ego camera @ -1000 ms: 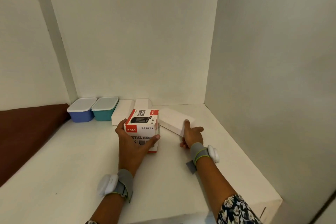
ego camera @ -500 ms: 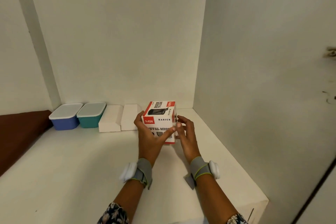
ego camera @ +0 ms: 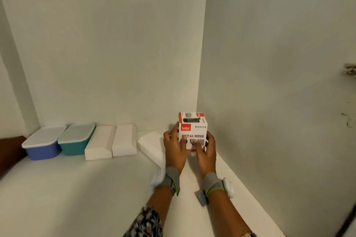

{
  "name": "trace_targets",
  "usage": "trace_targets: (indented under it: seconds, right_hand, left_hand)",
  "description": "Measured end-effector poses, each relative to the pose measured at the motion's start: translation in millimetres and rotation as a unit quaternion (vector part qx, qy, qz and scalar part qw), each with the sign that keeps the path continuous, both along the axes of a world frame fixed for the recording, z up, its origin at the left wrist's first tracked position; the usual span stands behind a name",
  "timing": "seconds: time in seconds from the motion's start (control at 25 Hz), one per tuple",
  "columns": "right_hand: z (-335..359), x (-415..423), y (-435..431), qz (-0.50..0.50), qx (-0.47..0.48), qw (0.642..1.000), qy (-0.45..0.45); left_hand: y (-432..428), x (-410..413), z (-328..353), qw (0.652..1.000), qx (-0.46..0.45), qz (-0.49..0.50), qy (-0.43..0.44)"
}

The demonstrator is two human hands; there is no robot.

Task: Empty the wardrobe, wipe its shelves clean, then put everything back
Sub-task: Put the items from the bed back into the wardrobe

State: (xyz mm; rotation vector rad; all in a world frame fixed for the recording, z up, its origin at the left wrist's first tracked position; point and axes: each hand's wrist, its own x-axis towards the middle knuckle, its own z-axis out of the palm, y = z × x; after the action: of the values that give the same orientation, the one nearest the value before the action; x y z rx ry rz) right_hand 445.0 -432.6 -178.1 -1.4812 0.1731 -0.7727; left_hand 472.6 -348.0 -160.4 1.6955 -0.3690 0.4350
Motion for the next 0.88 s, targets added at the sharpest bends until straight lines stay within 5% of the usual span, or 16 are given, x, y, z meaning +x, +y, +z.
trace_targets:
  seconds: [0.24, 0.56, 0.88]
  right_hand:
    - [-6, 54, -20, -0.006, 0.001, 1.000, 0.026]
    - [-19, 97, -24, -0.041, -0.055, 0.989, 0.128]
    - [-16, 101, -29, -0.087, -0.101, 0.980, 0.150]
  left_hand:
    - [-9, 36, -14, 0.997, 0.056, 0.018, -0.042]
    - [-7, 65, -30, 0.949, 0.288, 0.100, -0.074]
    - [7, 46, -19, 0.941, 0.176, 0.262, -0.126]
